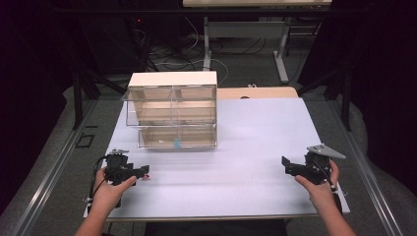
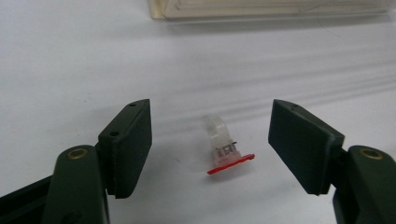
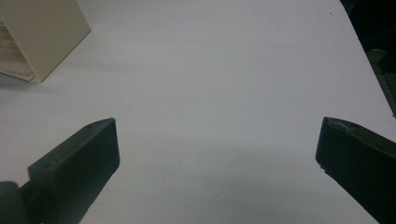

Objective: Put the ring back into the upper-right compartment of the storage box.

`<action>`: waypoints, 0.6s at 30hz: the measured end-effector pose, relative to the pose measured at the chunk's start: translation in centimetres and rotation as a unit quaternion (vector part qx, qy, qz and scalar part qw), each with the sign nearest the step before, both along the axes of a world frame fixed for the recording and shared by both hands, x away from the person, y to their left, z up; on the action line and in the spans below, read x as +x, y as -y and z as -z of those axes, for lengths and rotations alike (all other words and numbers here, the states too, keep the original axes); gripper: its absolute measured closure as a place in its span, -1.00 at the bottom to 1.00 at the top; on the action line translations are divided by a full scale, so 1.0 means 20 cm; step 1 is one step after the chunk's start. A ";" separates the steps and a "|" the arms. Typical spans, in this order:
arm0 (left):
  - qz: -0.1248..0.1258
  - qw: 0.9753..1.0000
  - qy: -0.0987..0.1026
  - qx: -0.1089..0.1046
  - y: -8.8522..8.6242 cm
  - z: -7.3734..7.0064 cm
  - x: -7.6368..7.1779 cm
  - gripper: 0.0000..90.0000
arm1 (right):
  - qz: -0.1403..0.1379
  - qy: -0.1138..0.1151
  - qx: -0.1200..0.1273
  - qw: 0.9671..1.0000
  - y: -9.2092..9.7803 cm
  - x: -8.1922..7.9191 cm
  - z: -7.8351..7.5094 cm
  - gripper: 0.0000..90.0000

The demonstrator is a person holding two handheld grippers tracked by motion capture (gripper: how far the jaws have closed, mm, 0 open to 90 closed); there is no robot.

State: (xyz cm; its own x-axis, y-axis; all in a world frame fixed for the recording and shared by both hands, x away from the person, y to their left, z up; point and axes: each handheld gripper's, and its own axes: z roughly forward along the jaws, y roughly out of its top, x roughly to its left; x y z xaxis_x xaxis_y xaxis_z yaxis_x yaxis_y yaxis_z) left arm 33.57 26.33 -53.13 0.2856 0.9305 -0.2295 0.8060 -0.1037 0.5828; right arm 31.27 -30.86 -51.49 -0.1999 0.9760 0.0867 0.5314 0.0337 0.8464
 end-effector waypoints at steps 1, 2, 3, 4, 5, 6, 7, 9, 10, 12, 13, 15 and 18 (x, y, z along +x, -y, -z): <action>0.003 1.000 -0.002 -0.003 0.00 0.00 0.00 -0.31 | 0.000 0.000 0.000 1.000 0.00 0.00 0.00 -1.00; 0.005 1.000 -0.005 -0.001 0.01 0.01 0.00 -0.29 | 0.000 0.000 0.000 1.000 0.00 0.00 0.00 -1.00; 0.005 1.000 -0.007 0.000 0.02 0.01 0.01 -0.27 | 0.000 -0.001 0.000 1.000 0.00 0.00 0.00 -1.00; 0.008 1.000 -0.014 0.002 0.02 0.01 0.01 -0.24 | 0.001 -0.002 0.003 1.000 0.00 0.00 0.00 -1.00; 0.012 1.000 -0.019 0.006 0.03 0.02 0.01 -0.24 | 0.001 -0.002 0.003 1.000 0.00 0.00 0.00 -1.00; 0.012 1.000 -0.021 0.006 0.03 0.02 0.02 -0.20 | -0.001 -0.002 0.001 1.000 0.00 0.00 0.00 -1.00; 0.010 1.000 -0.020 0.009 0.04 0.03 0.02 -0.18 | -0.001 -0.002 0.001 1.000 0.00 0.00 0.00 -1.00; 0.014 0.999 -0.027 0.016 0.05 0.03 0.02 -0.16 | -0.002 -0.002 0.001 1.000 0.00 0.00 0.00 -1.00; 0.015 0.999 -0.026 0.016 0.05 0.04 0.03 -0.13 | -0.002 -0.002 0.000 1.000 0.00 0.00 0.00 -1.00; 0.017 0.999 -0.025 0.019 0.06 0.04 0.02 -0.11 | -0.002 -0.003 0.002 1.000 0.00 0.00 0.00 -1.00; 0.021 0.999 -0.028 0.021 0.05 0.04 0.02 -0.10 | -0.002 -0.003 0.001 1.000 0.00 0.00 0.00 -1.00; 0.029 0.999 -0.031 0.027 0.05 0.04 0.02 -0.09 | -0.001 -0.003 0.001 1.000 0.00 0.00 0.00 -1.00; 0.044 0.998 -0.027 0.036 0.06 0.05 0.02 -0.07 | -0.002 -0.003 0.002 1.000 0.00 0.00 0.00 -1.00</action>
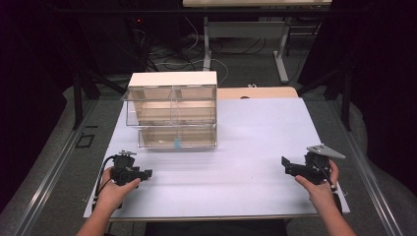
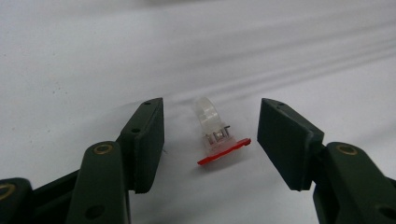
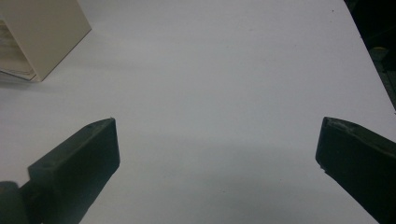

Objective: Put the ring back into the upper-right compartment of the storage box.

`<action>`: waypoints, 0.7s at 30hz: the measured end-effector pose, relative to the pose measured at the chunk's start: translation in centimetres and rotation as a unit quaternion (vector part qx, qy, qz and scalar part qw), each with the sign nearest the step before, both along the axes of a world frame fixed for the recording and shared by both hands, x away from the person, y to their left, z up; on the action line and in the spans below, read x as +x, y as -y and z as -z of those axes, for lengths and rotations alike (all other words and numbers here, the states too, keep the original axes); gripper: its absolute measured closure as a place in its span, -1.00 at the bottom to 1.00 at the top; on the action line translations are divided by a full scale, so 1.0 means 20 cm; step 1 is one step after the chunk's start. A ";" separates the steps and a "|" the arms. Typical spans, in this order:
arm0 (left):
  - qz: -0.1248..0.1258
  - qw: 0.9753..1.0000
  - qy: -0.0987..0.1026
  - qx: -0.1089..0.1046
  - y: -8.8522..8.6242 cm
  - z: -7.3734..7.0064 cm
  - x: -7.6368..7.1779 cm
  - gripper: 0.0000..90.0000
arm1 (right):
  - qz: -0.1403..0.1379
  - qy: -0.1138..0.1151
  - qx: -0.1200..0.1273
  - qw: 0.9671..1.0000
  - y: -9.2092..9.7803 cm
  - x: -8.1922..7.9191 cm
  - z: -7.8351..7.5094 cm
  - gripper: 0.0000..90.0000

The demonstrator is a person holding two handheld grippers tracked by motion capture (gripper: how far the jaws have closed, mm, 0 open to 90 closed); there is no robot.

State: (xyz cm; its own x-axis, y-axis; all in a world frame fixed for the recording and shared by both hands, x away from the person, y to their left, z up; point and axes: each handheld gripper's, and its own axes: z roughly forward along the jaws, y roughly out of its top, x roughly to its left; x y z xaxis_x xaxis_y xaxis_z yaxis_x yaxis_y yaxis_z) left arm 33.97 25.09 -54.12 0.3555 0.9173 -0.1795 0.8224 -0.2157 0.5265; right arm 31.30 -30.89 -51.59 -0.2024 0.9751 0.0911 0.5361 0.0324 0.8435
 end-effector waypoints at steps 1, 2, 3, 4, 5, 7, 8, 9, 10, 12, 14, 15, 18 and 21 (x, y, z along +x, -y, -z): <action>0.004 1.000 0.001 0.003 0.00 0.00 0.00 -0.05 | 0.002 -0.002 0.002 1.000 0.00 0.00 0.00 -1.00; 0.008 1.000 0.003 0.008 0.01 0.00 0.00 -0.04 | 0.001 -0.001 0.002 1.000 0.00 0.00 0.00 -1.00; 0.010 1.000 0.003 0.010 0.01 0.00 0.00 -0.04 | 0.001 -0.001 0.002 1.000 0.00 0.00 0.00 -1.00; 0.012 1.000 0.003 0.013 0.01 0.00 0.00 -0.03 | 0.001 -0.002 0.002 1.000 0.00 0.00 0.00 -1.00; 0.016 1.000 0.003 0.013 0.01 0.01 0.00 -0.02 | -0.001 -0.001 0.001 1.000 0.00 0.00 0.00 -1.00; 0.022 1.000 0.004 0.016 0.02 0.01 -0.01 -0.02 | 0.000 -0.003 0.002 1.000 0.00 0.00 0.00 -1.00; 0.021 1.000 0.004 0.016 0.02 0.01 -0.01 -0.02 | 0.000 -0.003 0.003 1.000 0.00 0.00 0.00 -1.00; 0.021 1.000 0.004 0.019 0.02 0.01 -0.01 -0.02 | 0.000 -0.003 0.003 1.000 0.00 0.00 0.00 -1.00; 0.025 0.999 0.005 0.021 0.02 0.01 -0.01 -0.02 | 0.000 -0.003 0.003 1.000 0.00 0.00 0.00 -1.00; 0.030 0.999 0.006 0.023 0.02 0.01 -0.01 -0.02 | 0.000 -0.004 0.007 1.000 0.00 0.00 0.00 -1.00; 0.032 0.999 0.008 0.029 0.03 0.01 -0.01 -0.02 | 0.000 -0.004 0.007 1.000 0.00 0.00 0.00 -1.00; 0.040 0.999 0.010 0.034 0.03 0.01 -0.01 -0.01 | 0.000 -0.005 0.007 1.000 0.00 0.00 0.00 -1.00; 0.043 0.998 0.014 0.048 0.04 0.01 -0.01 0.01 | -0.001 -0.006 0.008 1.000 0.00 0.00 0.00 -1.00; 0.045 0.997 0.016 0.057 0.04 0.01 -0.01 0.09 | -0.003 -0.005 0.006 1.000 0.00 0.00 0.00 -1.00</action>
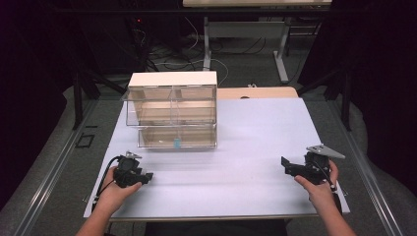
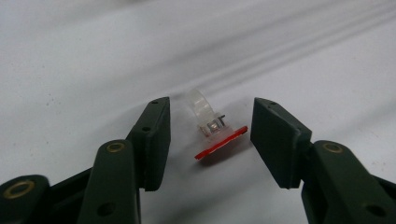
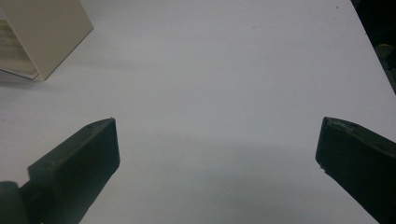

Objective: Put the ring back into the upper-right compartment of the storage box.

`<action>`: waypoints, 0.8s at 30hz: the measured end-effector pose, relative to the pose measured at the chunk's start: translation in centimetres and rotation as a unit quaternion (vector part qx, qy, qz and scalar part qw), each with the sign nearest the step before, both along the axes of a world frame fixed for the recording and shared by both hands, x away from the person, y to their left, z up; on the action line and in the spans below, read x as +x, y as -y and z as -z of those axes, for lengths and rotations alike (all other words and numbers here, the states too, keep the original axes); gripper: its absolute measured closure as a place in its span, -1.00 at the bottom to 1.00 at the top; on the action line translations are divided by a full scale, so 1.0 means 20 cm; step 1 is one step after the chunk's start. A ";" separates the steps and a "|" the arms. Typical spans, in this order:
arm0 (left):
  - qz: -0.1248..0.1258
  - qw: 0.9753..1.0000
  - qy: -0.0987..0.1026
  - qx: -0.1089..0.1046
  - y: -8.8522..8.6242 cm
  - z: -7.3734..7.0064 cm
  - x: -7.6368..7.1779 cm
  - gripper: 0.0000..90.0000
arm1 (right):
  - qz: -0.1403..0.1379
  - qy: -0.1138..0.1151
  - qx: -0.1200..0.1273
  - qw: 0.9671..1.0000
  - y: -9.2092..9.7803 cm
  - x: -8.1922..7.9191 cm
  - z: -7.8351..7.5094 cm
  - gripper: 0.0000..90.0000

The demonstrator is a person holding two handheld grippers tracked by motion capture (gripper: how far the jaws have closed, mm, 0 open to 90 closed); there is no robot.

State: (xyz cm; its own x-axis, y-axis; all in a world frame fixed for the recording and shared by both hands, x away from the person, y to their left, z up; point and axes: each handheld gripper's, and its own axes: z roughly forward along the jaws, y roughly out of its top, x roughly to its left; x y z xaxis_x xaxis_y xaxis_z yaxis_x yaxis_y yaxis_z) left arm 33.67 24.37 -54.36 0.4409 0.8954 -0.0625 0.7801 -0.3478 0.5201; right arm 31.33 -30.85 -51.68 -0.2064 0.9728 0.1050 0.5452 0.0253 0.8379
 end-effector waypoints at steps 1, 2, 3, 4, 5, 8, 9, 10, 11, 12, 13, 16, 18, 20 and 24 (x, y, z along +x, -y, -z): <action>0.001 1.000 -0.002 -0.003 0.00 0.00 0.00 0.11 | 0.000 0.000 0.000 1.000 0.00 0.00 0.00 -1.00; 0.002 1.000 0.000 -0.003 0.00 0.00 0.00 0.13 | 0.001 0.001 -0.001 1.000 0.00 0.00 0.00 -1.00; 0.004 1.000 0.000 -0.001 0.00 0.00 0.00 0.14 | 0.001 0.000 0.000 1.000 0.00 0.00 0.00 -1.00; 0.005 1.000 0.001 0.001 0.00 0.00 0.00 0.16 | 0.002 0.001 0.001 1.000 0.00 0.00 0.00 -1.00; 0.006 1.000 0.001 0.002 0.00 0.00 0.00 0.18 | 0.003 0.001 0.002 1.000 0.00 0.00 0.00 -1.00; 0.012 1.000 0.005 0.013 0.00 0.00 0.00 0.24 | 0.001 -0.002 0.003 1.000 0.00 0.00 0.00 -1.00; 0.015 1.000 0.004 0.013 0.00 0.00 0.00 0.27 | 0.002 -0.003 0.005 1.000 0.00 0.00 0.00 -1.00; 0.014 1.000 0.004 0.013 0.00 0.00 0.00 0.27 | 0.002 -0.003 0.005 1.000 0.00 0.00 0.00 -1.00; 0.011 1.000 0.004 0.014 0.00 0.00 -0.01 0.29 | 0.002 -0.003 0.005 1.000 0.00 0.00 0.00 -1.00; 0.015 1.000 0.002 0.014 0.00 0.00 -0.01 0.32 | 0.002 -0.003 0.005 1.000 0.00 0.00 0.00 -1.00; 0.014 1.000 0.002 0.013 0.00 0.00 -0.01 0.37 | 0.002 -0.002 0.004 1.000 0.00 0.00 0.00 -1.00; 0.011 1.000 0.001 0.013 0.01 -0.01 -0.01 0.42 | 0.001 -0.002 0.004 1.000 0.00 0.00 0.00 -1.00; 0.009 1.000 0.002 0.013 0.01 -0.01 -0.01 0.46 | 0.001 -0.002 0.004 1.000 0.00 0.00 0.00 -1.00; 0.010 1.000 0.001 0.014 0.01 -0.01 -0.01 0.48 | 0.001 -0.002 0.004 1.000 0.00 0.00 0.00 -1.00; 0.006 1.000 -0.001 0.013 0.01 -0.01 -0.01 0.51 | 0.001 -0.002 0.003 1.000 0.00 0.00 0.00 -1.00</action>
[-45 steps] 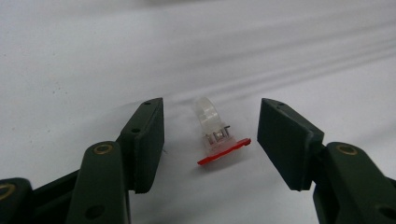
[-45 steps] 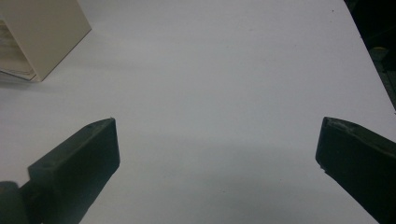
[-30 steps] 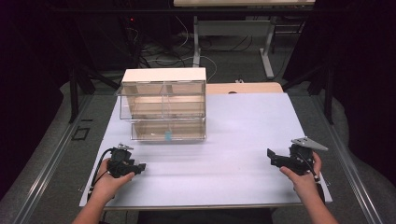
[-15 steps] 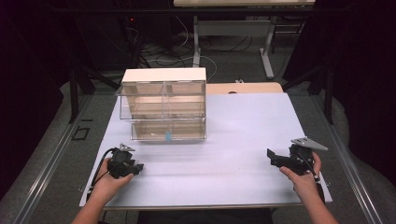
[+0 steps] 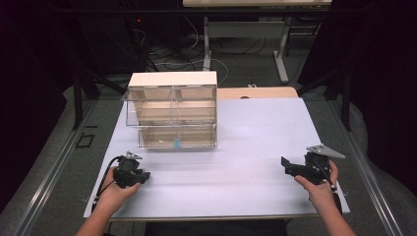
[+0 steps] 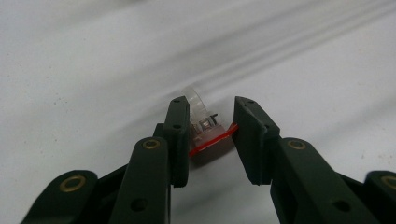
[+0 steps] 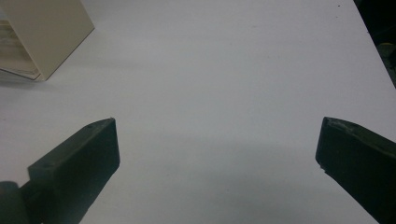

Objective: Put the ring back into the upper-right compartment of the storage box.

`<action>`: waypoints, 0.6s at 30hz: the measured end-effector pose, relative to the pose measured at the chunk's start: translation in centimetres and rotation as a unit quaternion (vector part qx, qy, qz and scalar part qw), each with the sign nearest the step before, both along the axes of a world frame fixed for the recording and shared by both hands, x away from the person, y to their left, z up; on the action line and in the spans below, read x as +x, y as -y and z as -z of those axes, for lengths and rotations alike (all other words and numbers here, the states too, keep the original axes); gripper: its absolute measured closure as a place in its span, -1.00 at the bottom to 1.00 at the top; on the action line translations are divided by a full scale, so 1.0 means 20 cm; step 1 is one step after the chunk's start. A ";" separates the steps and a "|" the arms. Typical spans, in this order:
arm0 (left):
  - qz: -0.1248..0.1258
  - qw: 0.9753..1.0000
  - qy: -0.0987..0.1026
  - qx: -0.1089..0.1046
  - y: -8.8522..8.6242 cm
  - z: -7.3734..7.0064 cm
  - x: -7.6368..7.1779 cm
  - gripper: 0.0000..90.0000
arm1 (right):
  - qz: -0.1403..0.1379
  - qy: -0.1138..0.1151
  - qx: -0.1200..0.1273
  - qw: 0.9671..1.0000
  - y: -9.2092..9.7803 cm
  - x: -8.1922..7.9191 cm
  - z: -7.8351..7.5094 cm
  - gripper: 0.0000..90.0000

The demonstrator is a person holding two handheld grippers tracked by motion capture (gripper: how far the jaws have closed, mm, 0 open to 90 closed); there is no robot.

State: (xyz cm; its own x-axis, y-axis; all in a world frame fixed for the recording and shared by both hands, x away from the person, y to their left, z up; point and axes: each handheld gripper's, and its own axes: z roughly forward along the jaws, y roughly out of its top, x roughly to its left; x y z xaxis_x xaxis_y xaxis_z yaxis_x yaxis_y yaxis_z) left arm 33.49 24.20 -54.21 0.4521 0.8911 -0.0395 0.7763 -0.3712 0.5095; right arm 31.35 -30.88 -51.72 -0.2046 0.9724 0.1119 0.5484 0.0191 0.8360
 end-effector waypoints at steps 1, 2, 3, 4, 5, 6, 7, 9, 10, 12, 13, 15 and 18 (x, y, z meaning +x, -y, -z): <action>0.001 1.000 -0.001 0.001 0.00 0.00 0.00 0.52 | 0.000 0.000 0.001 1.000 0.00 0.00 0.00 -1.00; 0.000 1.000 -0.001 0.000 0.00 0.00 0.00 0.53 | 0.000 0.000 0.000 1.000 0.00 0.00 0.00 -1.00; -0.001 1.000 -0.002 0.000 0.00 0.00 0.00 0.54 | 0.001 -0.001 0.002 1.000 0.00 0.00 0.00 -1.00; -0.004 1.000 -0.003 -0.004 0.00 0.00 0.00 0.54 | 0.000 -0.001 0.002 1.000 0.00 0.00 0.00 -1.00; -0.004 1.000 -0.003 -0.005 0.00 0.00 0.00 0.55 | 0.000 -0.001 0.002 1.000 0.00 0.00 0.00 -1.00; -0.005 1.000 -0.003 -0.004 0.00 0.00 0.00 0.55 | 0.002 0.000 0.001 1.000 0.00 0.00 0.00 -1.00; -0.005 1.000 -0.002 -0.003 0.00 0.00 0.00 0.55 | 0.002 0.002 0.002 1.000 0.00 0.00 0.00 -1.00; -0.005 1.000 -0.004 -0.004 0.00 0.00 0.00 0.56 | 0.000 -0.001 0.003 1.000 0.00 0.00 0.00 -1.00; -0.006 1.000 -0.005 -0.004 0.00 0.00 0.00 0.56 | 0.000 -0.001 0.002 1.000 0.00 0.00 0.00 -1.00; -0.006 1.000 -0.005 -0.005 0.00 0.00 0.00 0.56 | 0.003 0.002 0.002 1.000 0.00 0.00 0.00 -1.00; -0.006 1.000 -0.005 -0.004 0.00 0.00 0.00 0.56 | 0.001 -0.001 0.002 1.000 0.00 0.00 0.00 -1.00; -0.006 1.000 -0.006 -0.007 0.00 0.00 0.00 0.56 | 0.003 0.002 0.002 1.000 0.00 0.00 0.00 -1.00; -0.006 1.000 -0.009 -0.011 0.00 -0.01 0.00 0.57 | 0.001 0.000 0.002 1.000 0.00 0.00 0.00 -1.00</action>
State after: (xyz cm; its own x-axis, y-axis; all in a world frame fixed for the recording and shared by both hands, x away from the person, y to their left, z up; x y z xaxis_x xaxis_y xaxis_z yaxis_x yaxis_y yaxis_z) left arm 33.52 24.20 -54.09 0.4396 0.8956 -0.0680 0.7902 -0.3496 0.5033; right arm 31.31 -30.85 -51.66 -0.2029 0.9723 0.1161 0.5490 0.0148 0.8357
